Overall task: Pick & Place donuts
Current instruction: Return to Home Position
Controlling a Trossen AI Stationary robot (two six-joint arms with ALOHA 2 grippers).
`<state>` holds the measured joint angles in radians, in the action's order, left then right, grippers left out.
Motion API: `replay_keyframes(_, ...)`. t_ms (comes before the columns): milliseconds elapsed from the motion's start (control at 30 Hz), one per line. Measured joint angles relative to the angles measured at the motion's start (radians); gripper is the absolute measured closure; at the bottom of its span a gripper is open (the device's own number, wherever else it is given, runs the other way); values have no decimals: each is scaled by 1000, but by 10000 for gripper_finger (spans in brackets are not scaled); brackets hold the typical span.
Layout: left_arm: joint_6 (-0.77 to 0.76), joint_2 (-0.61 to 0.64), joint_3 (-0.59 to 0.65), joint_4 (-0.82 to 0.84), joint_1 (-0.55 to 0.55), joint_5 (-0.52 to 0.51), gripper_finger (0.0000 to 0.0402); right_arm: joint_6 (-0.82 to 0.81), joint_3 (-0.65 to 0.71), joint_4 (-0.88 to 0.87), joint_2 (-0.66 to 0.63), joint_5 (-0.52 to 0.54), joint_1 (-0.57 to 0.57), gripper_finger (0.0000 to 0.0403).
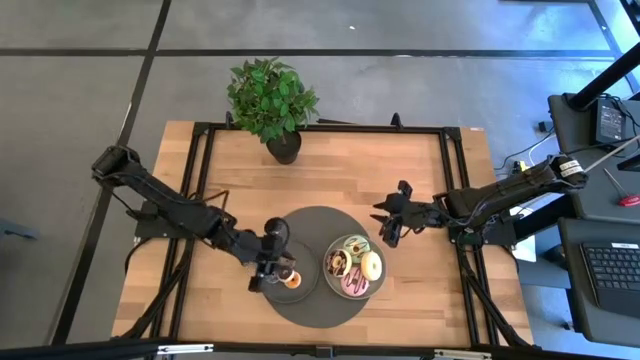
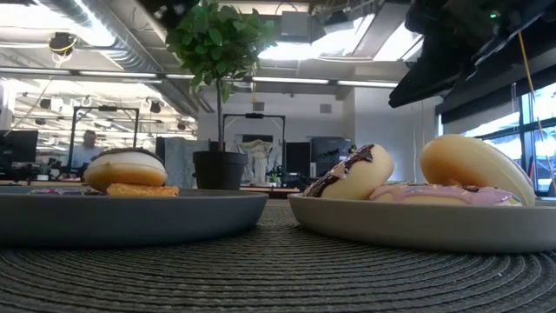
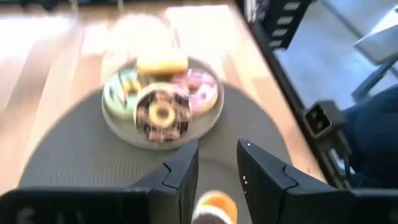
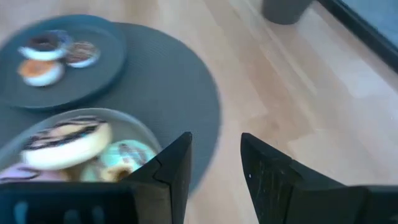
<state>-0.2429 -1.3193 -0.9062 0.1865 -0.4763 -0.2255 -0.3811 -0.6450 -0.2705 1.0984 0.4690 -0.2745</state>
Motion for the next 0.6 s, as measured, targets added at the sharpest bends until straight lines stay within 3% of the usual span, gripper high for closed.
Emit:
replay_keyframes(100,64,-1,18,-111,28,58,297,-19,59,83,-25,-1,-43,264)
replay_keyframes(267,95,31,157,-291,68,196,299,-2,199,289,-112,-25,-94,264)
replay_keyframes(433,77,175,324,-408,118,120,299,19,293,298,-296,-26,-103,264)
replay_keyframes(600,82,335,498,-556,166,115,295,58,389,313,-479,-26,-103,264)
